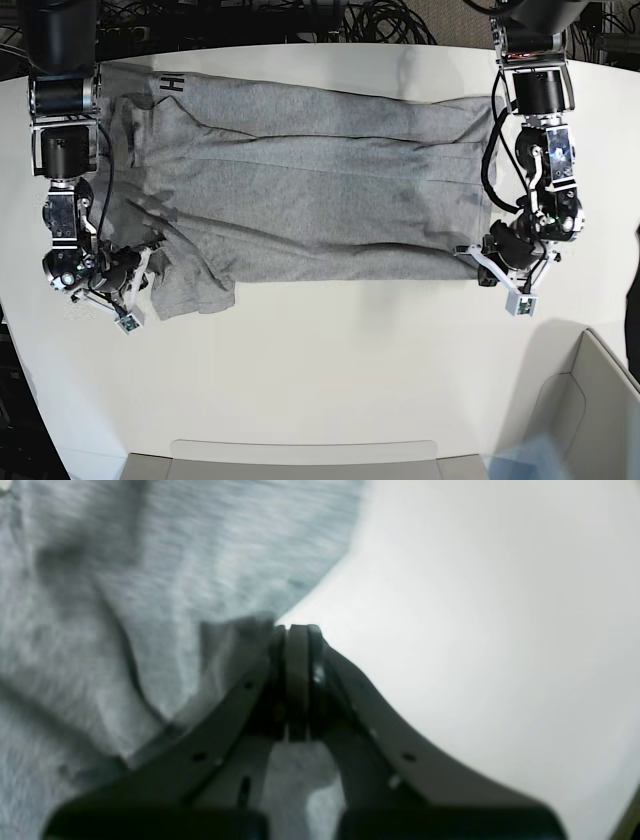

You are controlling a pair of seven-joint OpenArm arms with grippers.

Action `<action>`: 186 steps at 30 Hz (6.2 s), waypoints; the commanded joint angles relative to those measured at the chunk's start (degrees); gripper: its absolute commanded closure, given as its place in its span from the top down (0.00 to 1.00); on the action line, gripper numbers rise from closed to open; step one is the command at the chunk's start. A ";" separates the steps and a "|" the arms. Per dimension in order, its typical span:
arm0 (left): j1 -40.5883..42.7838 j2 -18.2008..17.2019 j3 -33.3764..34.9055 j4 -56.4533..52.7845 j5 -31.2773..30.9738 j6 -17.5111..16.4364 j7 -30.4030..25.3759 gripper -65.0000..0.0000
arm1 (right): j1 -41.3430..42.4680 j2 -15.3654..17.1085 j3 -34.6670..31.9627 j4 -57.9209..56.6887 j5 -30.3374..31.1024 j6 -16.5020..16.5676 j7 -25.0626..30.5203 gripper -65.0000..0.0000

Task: Fold the T-shirt properly

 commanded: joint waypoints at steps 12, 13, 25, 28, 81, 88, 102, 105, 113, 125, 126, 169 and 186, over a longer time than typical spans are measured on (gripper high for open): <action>-0.49 -0.62 -0.33 1.41 -0.31 -0.04 -1.20 0.00 | -6.49 0.91 11.82 18.20 2.53 -0.18 -4.46 0.00; -0.49 -0.62 -0.33 1.41 -0.31 -0.04 -1.20 0.00 | -6.31 0.83 11.91 17.67 2.53 -0.18 -4.20 0.00; -0.49 0.17 0.03 1.32 -0.31 -0.04 -1.29 0.00 | 4.50 0.39 1.18 -1.15 2.62 -0.27 3.28 0.27; -0.75 0.17 0.03 1.15 -0.31 -0.04 -1.47 0.00 | 7.31 0.21 -0.49 -10.02 2.62 -0.27 8.02 0.27; -1.02 0.17 -0.33 1.06 -0.31 -0.04 -1.73 0.00 | -5.96 -4.71 6.98 24.96 -8.81 -2.11 -11.58 0.00; -0.75 0.88 -0.24 1.06 -0.31 -0.04 -1.73 0.00 | -1.39 -4.89 6.54 14.06 -4.94 -2.11 -6.22 0.31; -0.93 1.32 -0.24 1.06 -0.31 -0.04 -1.73 0.00 | 7.58 -5.68 6.54 -19.69 6.14 -2.29 11.54 0.31; -1.02 1.32 -0.15 1.06 -0.31 -0.04 -1.73 0.00 | 7.58 -7.09 6.54 -19.87 6.14 -2.29 11.63 0.31; -1.02 1.40 -0.24 1.06 -0.31 -0.04 -1.73 0.00 | 7.58 -10.60 6.46 -22.95 2.71 -2.29 11.28 0.31; -1.02 1.40 -0.33 1.06 -0.31 -0.04 -1.73 0.00 | 7.75 -13.41 2.94 -22.16 -6.17 -2.11 9.52 0.00; -1.02 1.40 -0.33 1.06 -0.31 -0.04 -1.82 0.00 | 8.02 -13.06 2.76 -22.07 -6.26 -2.20 9.87 0.00; 4.87 1.32 -0.33 9.24 -0.22 0.13 -1.03 0.00 | -28.73 -4.01 20.61 57.05 0.86 4.74 -22.04 0.00; 15.86 1.32 -7.27 22.33 -0.31 0.13 4.34 0.00 | -45.00 -3.66 36.61 64.09 13.79 4.74 -23.10 0.00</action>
